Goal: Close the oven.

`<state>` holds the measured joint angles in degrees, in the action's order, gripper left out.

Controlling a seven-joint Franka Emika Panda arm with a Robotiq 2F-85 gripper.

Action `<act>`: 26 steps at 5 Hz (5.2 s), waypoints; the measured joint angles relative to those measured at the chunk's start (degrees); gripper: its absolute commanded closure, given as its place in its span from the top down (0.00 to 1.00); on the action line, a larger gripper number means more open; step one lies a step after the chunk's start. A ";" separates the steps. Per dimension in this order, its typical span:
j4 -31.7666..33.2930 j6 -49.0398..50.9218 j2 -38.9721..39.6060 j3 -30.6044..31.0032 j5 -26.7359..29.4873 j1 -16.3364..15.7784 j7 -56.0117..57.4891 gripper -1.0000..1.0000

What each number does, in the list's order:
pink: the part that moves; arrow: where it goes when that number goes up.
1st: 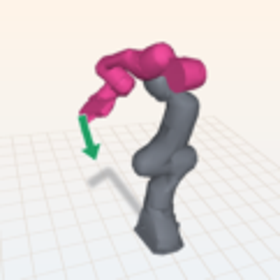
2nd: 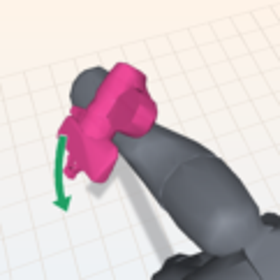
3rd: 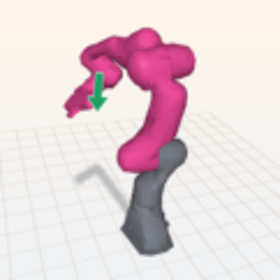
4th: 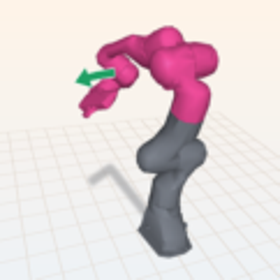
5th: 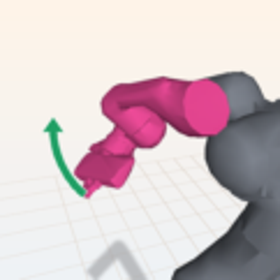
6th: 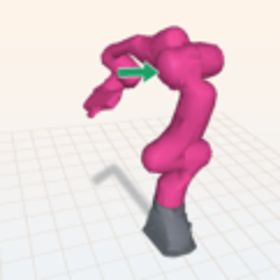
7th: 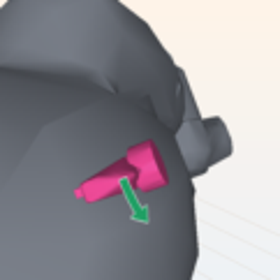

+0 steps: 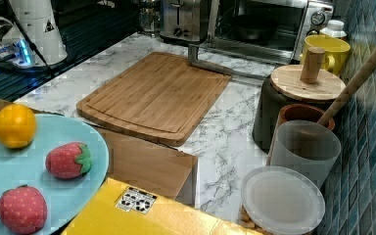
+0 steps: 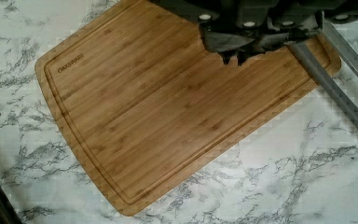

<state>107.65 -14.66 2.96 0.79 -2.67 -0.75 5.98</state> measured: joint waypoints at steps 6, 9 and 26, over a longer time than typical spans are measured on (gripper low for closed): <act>14.88 -14.86 1.24 -4.16 33.17 2.82 51.60 0.00; 15.11 -20.73 13.22 -4.58 50.01 6.95 70.68 0.00; 2.24 -20.70 16.19 8.84 34.96 0.68 53.89 0.00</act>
<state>109.89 -35.36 19.15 9.62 32.28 -0.07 59.87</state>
